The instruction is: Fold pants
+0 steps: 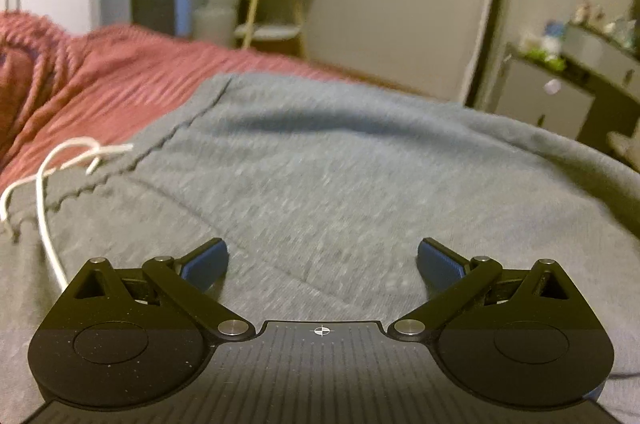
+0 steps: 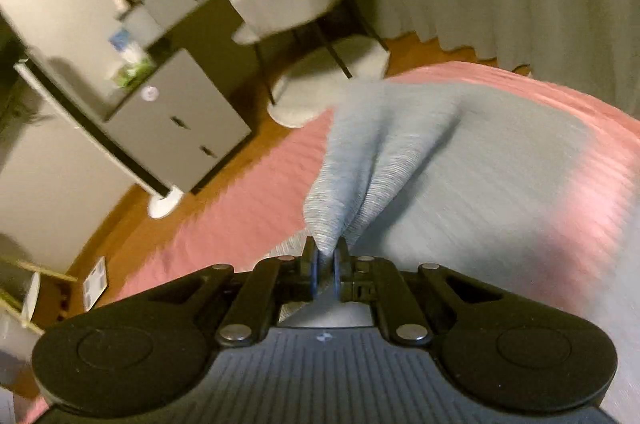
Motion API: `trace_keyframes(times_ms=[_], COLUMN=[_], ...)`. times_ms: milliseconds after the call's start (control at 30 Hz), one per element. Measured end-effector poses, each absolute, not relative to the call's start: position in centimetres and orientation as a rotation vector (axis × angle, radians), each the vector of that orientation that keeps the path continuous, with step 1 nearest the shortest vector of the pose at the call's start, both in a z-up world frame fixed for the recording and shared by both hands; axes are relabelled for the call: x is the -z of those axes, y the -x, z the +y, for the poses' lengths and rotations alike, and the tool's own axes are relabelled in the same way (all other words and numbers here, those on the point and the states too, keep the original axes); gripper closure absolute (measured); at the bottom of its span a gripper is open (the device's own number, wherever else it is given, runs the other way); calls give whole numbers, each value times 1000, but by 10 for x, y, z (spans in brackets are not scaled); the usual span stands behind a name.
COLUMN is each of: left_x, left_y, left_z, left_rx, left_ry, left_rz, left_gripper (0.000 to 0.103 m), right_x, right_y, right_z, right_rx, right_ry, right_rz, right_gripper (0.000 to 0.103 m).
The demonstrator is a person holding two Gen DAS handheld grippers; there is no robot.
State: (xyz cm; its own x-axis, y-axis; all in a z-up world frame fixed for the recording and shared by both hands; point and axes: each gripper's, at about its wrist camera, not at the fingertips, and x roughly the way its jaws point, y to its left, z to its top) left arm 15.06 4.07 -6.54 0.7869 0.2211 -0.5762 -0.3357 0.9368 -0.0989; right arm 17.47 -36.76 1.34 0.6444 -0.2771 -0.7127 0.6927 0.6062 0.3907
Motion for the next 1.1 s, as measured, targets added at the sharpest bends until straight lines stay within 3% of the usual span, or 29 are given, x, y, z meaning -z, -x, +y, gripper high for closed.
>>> trace_keyframes(times_ms=[200,333,433,700,767,900,933,967,1000,1033,1100], left_x=[57,38,24,36,48,72,73,74,75,76,75], left_y=[-144,-151,-165,-284,-308,-343,-346,-347,-347,-342,-330], left_z=[41,43,53,44,34,20,20,22,24,27,35], left_rx=[-156,-108,-54,3,25,53,52,53,62,78,78], left_ry=[257,270,376,479,479,503,509,522,547,576,604], left_rz=[621,639,642,821,875,947,931,921,918,915,901], left_gripper=[0,0,0,2,22,42,53,75,88,94,95], right_x=[44,38,45,48,51,53,53,54,55,55,58], right_y=[-24,-25,-22,-25,-22,-23,-25,-27,-28,-28,-26], right_z=[-302,-288,-299,-306,-309,-308,-307,-307,-308,-309,-313], right_rx=[644,585,571,521,515,509,507,504,501,494,482], right_ry=[-796,-640,-699,-756,-780,-761,-745,-737,-738,-746,-781], right_rz=[658,627,618,602,590,569,569,566,562,558,544], right_gripper=[96,96,96,96,96,96,96,96,96,95,95])
